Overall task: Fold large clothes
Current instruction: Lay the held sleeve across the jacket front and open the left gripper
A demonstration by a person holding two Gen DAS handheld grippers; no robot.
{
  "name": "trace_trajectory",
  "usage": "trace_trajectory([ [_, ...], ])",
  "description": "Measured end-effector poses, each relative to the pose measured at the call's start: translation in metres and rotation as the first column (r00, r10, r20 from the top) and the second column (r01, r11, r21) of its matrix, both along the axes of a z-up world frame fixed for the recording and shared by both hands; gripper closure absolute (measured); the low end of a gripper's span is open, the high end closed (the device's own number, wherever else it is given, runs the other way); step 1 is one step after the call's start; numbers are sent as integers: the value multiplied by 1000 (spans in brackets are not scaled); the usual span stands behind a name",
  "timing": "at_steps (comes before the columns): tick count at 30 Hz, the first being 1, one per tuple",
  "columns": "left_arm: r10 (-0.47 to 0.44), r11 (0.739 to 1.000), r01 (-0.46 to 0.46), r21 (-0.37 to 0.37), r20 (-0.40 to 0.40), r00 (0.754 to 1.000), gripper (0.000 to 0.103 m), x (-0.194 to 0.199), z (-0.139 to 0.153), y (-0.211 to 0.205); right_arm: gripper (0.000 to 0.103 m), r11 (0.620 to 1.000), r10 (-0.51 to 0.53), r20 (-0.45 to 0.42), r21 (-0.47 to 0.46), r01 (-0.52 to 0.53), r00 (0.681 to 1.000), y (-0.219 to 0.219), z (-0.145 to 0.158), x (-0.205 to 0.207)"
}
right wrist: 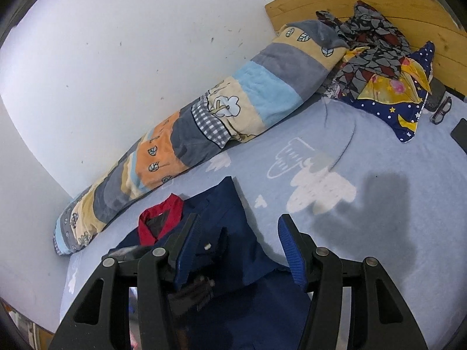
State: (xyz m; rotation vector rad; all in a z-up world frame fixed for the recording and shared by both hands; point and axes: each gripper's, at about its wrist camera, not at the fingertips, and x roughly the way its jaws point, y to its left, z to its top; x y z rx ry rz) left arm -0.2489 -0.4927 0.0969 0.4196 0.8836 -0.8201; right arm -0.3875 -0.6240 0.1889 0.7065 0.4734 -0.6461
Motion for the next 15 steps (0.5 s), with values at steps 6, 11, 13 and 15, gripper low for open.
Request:
trace_trajectory([
  [6, 80, 997, -79, -20, 53, 995, 20, 40, 21, 60, 45, 1000, 11, 7, 24, -12, 1000, 2, -3, 2],
  [11, 282, 940, -286, 185, 45, 958, 19, 119, -22, 128, 45, 999, 25, -9, 32, -25, 1000, 3, -6, 7],
  [13, 280, 944, -270, 188, -25, 960, 16, 124, -39, 152, 45, 999, 29, -17, 42, -28, 999, 2, -9, 9],
  [15, 256, 952, -247, 184, -31, 966, 15, 118, -37, 163, 45, 998, 41, -22, 55, -40, 999, 1, -11, 12],
])
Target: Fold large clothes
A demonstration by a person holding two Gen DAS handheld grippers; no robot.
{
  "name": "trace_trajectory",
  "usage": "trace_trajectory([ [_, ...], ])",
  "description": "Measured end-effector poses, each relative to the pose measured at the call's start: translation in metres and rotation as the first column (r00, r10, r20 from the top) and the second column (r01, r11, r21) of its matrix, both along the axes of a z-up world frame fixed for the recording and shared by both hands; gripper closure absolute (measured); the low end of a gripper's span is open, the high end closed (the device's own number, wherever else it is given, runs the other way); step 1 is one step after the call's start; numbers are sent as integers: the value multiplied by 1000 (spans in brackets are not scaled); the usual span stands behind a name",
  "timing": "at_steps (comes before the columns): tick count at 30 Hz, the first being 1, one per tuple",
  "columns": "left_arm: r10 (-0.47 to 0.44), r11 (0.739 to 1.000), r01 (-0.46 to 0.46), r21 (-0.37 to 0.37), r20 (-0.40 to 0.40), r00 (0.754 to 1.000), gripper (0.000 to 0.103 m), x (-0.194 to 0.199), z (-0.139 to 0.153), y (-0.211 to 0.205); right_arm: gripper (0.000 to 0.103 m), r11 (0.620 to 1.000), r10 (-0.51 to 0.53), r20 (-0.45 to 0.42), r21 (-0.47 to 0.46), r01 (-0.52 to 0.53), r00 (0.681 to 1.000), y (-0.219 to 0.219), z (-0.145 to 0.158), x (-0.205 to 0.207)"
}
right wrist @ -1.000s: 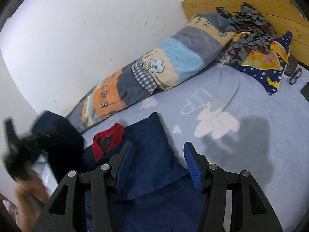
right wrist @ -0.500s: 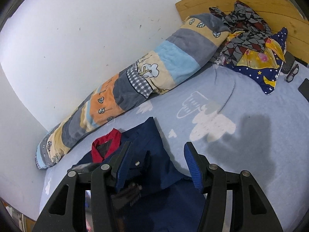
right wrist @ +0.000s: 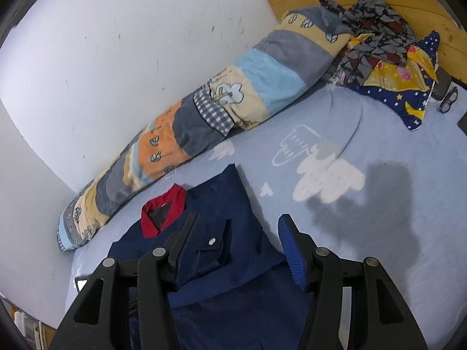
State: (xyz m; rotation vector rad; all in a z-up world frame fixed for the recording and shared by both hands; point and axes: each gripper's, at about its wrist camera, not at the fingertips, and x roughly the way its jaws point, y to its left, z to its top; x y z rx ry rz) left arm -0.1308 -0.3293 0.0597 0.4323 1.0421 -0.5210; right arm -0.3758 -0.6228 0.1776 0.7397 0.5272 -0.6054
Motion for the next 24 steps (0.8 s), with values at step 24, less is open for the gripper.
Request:
trace_trajectory([
  [24, -206, 979, 201, 44, 227, 952, 15, -62, 28, -182, 45, 1000, 13, -1, 3, -13, 1000, 1, -2, 5],
])
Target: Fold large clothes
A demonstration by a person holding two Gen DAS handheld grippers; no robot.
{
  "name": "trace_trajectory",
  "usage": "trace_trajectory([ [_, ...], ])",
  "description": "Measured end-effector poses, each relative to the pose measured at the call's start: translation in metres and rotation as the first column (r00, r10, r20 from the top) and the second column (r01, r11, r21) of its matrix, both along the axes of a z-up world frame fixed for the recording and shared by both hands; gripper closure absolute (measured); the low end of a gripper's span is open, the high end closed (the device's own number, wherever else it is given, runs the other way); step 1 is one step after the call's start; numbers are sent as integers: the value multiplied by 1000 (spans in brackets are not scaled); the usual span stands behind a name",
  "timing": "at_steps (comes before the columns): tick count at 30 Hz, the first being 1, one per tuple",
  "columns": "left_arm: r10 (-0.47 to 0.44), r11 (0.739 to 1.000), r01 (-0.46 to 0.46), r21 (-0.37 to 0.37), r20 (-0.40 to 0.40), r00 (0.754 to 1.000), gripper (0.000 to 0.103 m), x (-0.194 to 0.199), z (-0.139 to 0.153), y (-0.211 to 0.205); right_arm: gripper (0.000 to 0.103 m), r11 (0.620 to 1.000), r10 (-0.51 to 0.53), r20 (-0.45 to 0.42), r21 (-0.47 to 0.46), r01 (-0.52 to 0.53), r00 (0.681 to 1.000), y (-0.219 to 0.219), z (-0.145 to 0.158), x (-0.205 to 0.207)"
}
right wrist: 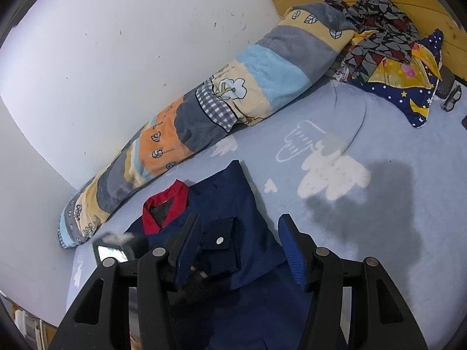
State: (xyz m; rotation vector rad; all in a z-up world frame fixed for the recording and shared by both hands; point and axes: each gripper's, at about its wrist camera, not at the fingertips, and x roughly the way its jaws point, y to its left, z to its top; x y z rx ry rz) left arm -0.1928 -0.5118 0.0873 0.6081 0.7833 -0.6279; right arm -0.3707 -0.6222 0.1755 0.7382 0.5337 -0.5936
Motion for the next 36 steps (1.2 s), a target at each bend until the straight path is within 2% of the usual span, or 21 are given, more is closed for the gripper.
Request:
trace_trajectory([
  [2, 54, 998, -52, 41, -33, 998, 15, 27, -10, 1, 45, 1000, 9, -3, 9, -9, 1000, 0, -2, 1],
  [3, 78, 995, -74, 63, -74, 994, 13, 38, -20, 2, 45, 1000, 10, -5, 11, -10, 1000, 0, -2, 2],
  [6, 103, 994, -105, 3, -202, 974, 12, 48, -26, 20, 45, 1000, 15, -12, 10, -15, 1000, 1, -3, 3],
  [11, 89, 992, -103, -70, -185, 979, 12, 26, -13, 60, 45, 1000, 28, -25, 10, -28, 999, 3, -5, 5],
  [13, 105, 994, -108, -2, -222, 969, 10, 22, -32, 69, 45, 999, 36, -26, 11, -36, 999, 5, -6, 7],
  [16, 142, 988, -151, -16, -256, 956, 10, 21, -27, 82, 45, 998, 56, -33, -3, -57, 998, 10, -4, 11],
  [18, 154, 983, -177, -53, -295, 943, 10, 14, -18, 100, 45, 998, 64, -42, -15, -64, 997, 13, -3, 12],
  [20, 144, 984, -169, -62, -292, 946, 10, 0, -11, 118, 45, 997, 69, -49, -27, -71, 996, 17, -3, 12],
  [22, 156, 984, -172, -41, -266, 951, 10, -15, -13, 138, 45, 994, 89, -72, -50, -93, 993, 22, -4, 13],
  [25, 164, 986, -161, 35, -303, 939, 9, -31, -31, 164, 45, 990, 117, -104, -65, -124, 988, 34, -9, 13],
  [28, 173, 984, -174, 25, -302, 937, 10, -45, -26, 191, 45, 977, 188, -185, -68, -203, 965, 60, -23, 19],
  [31, 179, 979, -199, -52, -260, 949, 10, -64, 0, 223, 45, 954, 275, -257, -47, -297, 926, 96, -37, 20],
  [33, 180, 976, -205, -70, -264, 947, 10, -78, 8, 245, 46, 935, 330, -279, -35, -353, 902, 121, -44, 16],
  [36, 199, 972, -225, -72, -257, 946, 10, -97, 1, 275, 47, 908, 385, -351, -21, -418, 854, 153, -64, 4],
])
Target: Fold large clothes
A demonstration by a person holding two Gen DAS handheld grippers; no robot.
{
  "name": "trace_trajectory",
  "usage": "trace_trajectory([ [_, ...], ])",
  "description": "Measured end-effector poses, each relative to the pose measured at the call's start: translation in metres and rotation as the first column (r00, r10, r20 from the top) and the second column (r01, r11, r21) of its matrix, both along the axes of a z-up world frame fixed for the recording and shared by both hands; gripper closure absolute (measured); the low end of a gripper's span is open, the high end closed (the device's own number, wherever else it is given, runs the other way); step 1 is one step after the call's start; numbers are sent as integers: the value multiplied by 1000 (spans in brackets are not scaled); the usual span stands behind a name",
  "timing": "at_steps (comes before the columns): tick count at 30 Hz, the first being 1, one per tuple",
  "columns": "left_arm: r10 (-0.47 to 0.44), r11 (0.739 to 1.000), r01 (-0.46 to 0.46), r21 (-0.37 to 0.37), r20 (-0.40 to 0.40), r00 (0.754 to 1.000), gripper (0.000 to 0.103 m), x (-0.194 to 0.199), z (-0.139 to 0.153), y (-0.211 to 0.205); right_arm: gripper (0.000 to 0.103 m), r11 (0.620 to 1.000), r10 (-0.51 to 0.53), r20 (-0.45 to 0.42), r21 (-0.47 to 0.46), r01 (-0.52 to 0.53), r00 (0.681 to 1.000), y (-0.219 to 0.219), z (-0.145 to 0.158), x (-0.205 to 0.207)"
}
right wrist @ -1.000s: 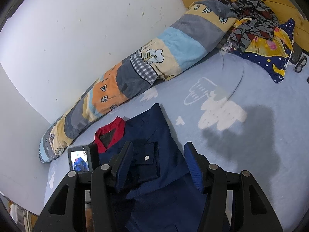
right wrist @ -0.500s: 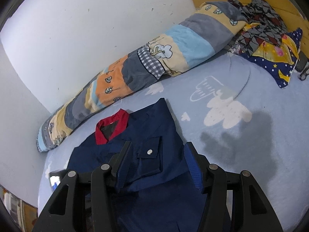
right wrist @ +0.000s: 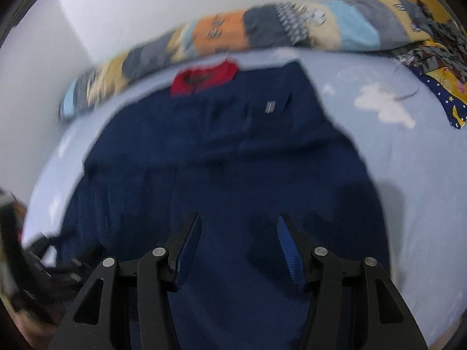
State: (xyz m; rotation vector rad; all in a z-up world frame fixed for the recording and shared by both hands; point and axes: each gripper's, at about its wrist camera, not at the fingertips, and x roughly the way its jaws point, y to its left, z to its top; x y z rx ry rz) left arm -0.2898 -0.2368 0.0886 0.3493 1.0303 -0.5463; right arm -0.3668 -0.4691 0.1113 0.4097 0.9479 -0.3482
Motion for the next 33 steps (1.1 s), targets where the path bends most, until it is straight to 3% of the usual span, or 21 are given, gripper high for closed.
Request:
trace_trajectory([
  [4, 38, 999, -37, 23, -47, 998, 10, -12, -37, 28, 47, 999, 36, -84, -24, -38, 996, 28, -29, -17],
  [9, 14, 999, -16, 39, 48, 999, 9, -34, -39, 33, 47, 988, 55, -144, -132, -74, 988, 53, -50, -31],
  [14, 116, 993, -116, -7, 77, 990, 9, -53, -29, 49, 47, 988, 44, -69, -147, -54, 997, 74, -37, -59],
  [17, 158, 987, -157, -16, 29, 987, 8, -62, -40, 64, 47, 987, 45, -64, -154, -55, 997, 91, -38, -73],
  [21, 107, 994, -109, 20, 88, 990, 2, -72, -47, 61, 46, 978, 68, -133, -186, -92, 989, 107, -58, -73],
  [26, 105, 994, -107, 10, 116, 988, 0, -73, -52, 66, 35, 977, 69, -112, -192, -90, 991, 107, -62, -75],
  [33, 93, 996, -93, -5, 141, 986, 0, -75, -53, 68, 28, 972, 80, -94, -211, -99, 992, 110, -67, -77],
])
